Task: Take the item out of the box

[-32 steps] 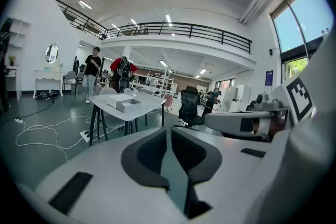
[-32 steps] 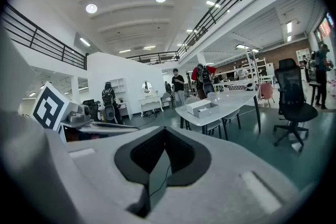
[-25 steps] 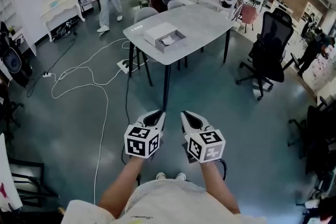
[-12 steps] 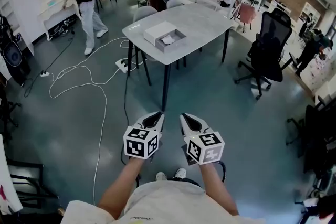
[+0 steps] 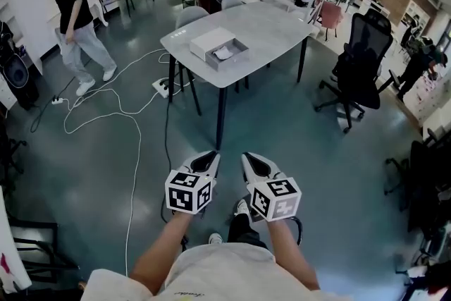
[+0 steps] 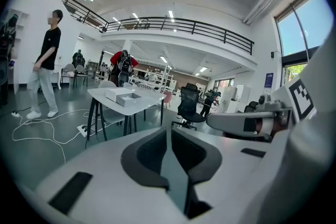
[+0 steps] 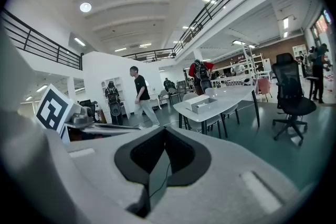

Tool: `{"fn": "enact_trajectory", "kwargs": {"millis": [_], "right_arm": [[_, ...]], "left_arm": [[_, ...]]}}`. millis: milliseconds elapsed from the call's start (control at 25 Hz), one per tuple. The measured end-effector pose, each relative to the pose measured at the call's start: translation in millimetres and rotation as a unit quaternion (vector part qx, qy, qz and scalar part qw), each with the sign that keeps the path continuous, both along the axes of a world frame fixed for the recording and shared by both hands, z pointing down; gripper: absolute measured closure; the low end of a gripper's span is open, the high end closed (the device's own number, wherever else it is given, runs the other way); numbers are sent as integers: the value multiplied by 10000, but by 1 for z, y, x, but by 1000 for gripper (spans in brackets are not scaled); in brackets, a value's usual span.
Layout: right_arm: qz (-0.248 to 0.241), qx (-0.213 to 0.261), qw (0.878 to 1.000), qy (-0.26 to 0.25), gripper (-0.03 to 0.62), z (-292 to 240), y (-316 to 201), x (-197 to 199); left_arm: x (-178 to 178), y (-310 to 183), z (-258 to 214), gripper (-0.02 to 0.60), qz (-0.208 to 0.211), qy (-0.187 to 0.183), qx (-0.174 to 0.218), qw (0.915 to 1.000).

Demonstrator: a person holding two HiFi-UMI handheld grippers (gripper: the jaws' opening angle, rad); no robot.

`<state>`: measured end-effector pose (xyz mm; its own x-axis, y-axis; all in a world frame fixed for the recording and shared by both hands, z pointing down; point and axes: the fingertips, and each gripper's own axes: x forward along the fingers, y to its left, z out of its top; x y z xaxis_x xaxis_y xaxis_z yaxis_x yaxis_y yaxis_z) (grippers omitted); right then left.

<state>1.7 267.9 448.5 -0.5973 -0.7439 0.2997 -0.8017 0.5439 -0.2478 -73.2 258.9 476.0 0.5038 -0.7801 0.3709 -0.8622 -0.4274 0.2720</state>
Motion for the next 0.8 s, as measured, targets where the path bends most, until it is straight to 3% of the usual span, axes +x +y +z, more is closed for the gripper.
{"fn": "enact_trajectory", "kwargs": {"millis": [480, 800], "right_arm": [[-219, -76, 9996, -172, 589, 10, -89, 1], [-361, -136, 9991, -203, 589, 10, -166, 20]], "left_arm": [[5, -85, 8, 549, -189, -152, -88, 9997], [28, -161, 10, 549, -277, -181, -173, 9993]]}}
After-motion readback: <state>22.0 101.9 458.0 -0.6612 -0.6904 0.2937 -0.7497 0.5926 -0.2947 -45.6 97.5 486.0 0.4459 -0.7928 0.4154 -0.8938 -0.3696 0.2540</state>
